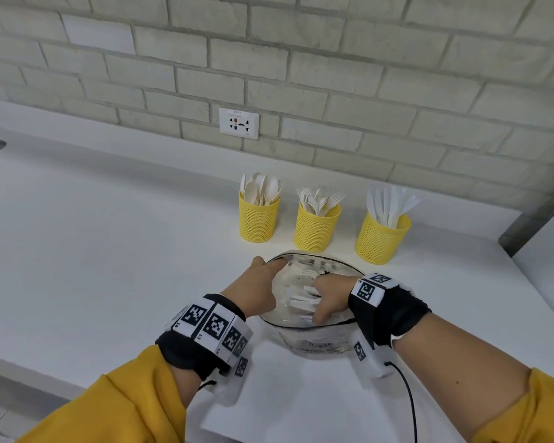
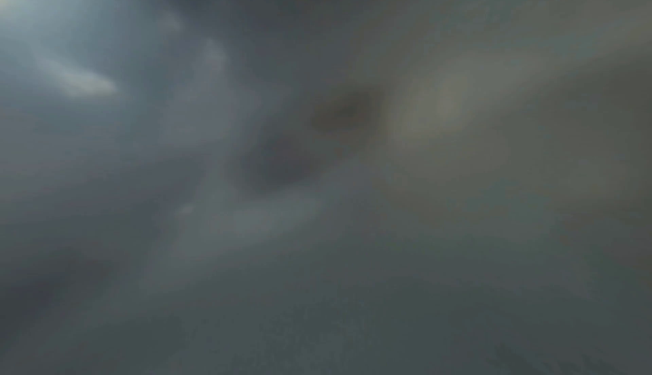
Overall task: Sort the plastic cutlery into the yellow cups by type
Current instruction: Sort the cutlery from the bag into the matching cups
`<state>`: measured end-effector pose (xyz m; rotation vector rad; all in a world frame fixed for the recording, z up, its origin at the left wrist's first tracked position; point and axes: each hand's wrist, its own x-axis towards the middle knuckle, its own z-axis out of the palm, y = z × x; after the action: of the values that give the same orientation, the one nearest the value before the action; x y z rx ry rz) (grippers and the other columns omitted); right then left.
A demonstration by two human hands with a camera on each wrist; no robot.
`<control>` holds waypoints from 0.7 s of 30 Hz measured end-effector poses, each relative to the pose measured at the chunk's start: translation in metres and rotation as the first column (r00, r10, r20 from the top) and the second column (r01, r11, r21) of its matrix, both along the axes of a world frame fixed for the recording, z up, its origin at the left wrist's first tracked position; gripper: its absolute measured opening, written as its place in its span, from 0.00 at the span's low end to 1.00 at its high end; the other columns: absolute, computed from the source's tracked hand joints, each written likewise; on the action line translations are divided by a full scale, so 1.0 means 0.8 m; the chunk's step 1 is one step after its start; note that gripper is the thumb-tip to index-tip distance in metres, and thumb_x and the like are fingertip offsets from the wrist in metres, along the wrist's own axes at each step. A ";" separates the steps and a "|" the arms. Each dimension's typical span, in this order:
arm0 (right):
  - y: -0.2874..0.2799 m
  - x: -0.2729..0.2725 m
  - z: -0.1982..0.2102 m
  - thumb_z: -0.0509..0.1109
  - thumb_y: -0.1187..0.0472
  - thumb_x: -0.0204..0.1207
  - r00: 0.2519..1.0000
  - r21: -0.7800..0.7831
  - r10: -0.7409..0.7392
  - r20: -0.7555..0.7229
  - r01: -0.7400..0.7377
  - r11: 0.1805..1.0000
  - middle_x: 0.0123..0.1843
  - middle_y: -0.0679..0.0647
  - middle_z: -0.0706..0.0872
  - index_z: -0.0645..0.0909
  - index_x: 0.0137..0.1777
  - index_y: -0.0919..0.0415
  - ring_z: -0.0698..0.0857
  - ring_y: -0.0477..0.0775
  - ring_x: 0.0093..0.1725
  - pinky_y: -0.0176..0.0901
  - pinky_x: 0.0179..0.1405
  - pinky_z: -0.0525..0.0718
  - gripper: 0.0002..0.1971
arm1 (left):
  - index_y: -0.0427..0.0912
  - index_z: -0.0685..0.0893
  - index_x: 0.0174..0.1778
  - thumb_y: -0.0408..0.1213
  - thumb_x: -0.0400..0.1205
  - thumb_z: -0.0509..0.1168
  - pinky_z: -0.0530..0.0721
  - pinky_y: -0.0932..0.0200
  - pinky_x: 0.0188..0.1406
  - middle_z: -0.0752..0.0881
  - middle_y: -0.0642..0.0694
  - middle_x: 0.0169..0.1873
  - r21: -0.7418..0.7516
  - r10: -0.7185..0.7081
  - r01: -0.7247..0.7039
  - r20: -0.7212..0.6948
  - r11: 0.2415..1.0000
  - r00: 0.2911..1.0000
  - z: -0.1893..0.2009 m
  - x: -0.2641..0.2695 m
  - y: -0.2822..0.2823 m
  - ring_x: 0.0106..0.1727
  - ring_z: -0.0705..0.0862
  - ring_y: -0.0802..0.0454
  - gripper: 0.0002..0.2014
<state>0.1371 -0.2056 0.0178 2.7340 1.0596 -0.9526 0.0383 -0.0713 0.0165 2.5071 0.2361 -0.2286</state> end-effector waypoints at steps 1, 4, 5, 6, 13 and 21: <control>-0.002 0.001 0.000 0.75 0.60 0.67 0.999 0.034 -0.029 -0.019 0.030 0.999 0.40 0.53 0.78 0.76 0.38 0.58 0.78 0.55 0.45 0.39 0.31 0.71 0.09 | 0.52 0.58 0.81 0.22 0.75 0.58 0.74 0.63 0.40 0.69 0.41 0.61 -0.006 -0.004 0.004 -0.007 1.000 1.000 0.000 0.000 0.002 0.55 0.80 0.40 0.38; -0.011 0.004 0.001 0.74 0.54 0.70 0.997 0.069 -0.083 0.003 0.083 0.994 0.67 0.54 0.79 0.72 0.69 0.57 0.77 0.57 0.65 0.38 0.53 0.74 0.28 | 0.55 0.60 0.80 0.22 0.76 0.58 0.75 0.63 0.37 0.70 0.42 0.59 -0.016 -0.017 0.016 -0.049 1.000 0.999 0.000 -0.001 0.010 0.54 0.79 0.41 0.38; -0.013 0.003 0.001 0.73 0.50 0.71 0.996 0.067 -0.089 0.028 0.087 0.994 0.75 0.53 0.73 0.64 0.77 0.55 0.73 0.56 0.73 0.38 0.62 0.71 0.35 | 0.56 0.60 0.80 0.23 0.76 0.59 0.76 0.63 0.39 0.70 0.41 0.60 -0.006 -0.024 0.023 -0.057 1.000 0.998 0.000 -0.001 0.012 0.55 0.79 0.41 0.38; -0.015 0.002 0.004 0.72 0.47 0.72 0.995 0.073 -0.095 0.033 0.092 0.993 0.79 0.52 0.68 0.58 0.80 0.53 0.69 0.55 0.76 0.38 0.67 0.68 0.39 | 0.56 0.60 0.80 0.23 0.76 0.59 0.76 0.62 0.42 0.71 0.40 0.62 0.011 -0.029 0.030 -0.056 0.999 0.998 0.000 -0.001 0.014 0.58 0.79 0.41 0.38; -0.019 -0.008 0.010 0.75 0.61 0.69 0.989 0.371 -0.125 -0.084 0.148 0.917 0.64 0.46 0.79 0.69 0.73 0.51 0.75 0.46 0.58 0.29 0.44 0.71 0.32 | 0.51 0.73 0.74 0.22 0.77 0.54 0.72 0.65 0.61 0.77 0.47 0.72 0.027 0.007 -0.010 0.104 1.000 0.995 0.007 0.009 0.024 0.70 0.76 0.48 0.30; -0.034 -0.008 0.015 0.72 0.60 0.74 0.983 0.564 -0.149 -0.104 0.182 0.805 0.54 0.43 0.78 0.74 0.67 0.55 0.76 0.42 0.52 0.10 0.39 0.67 0.21 | 0.48 0.84 0.64 0.27 0.75 0.65 0.75 0.79 0.34 0.84 0.49 0.55 -0.250 0.161 -0.108 0.200 0.962 0.966 0.020 0.022 0.020 0.52 0.81 0.53 0.22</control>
<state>0.1308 -0.2325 0.0295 3.3525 1.3162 -0.8347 0.0559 -0.0555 0.0325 2.2451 0.2718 0.0729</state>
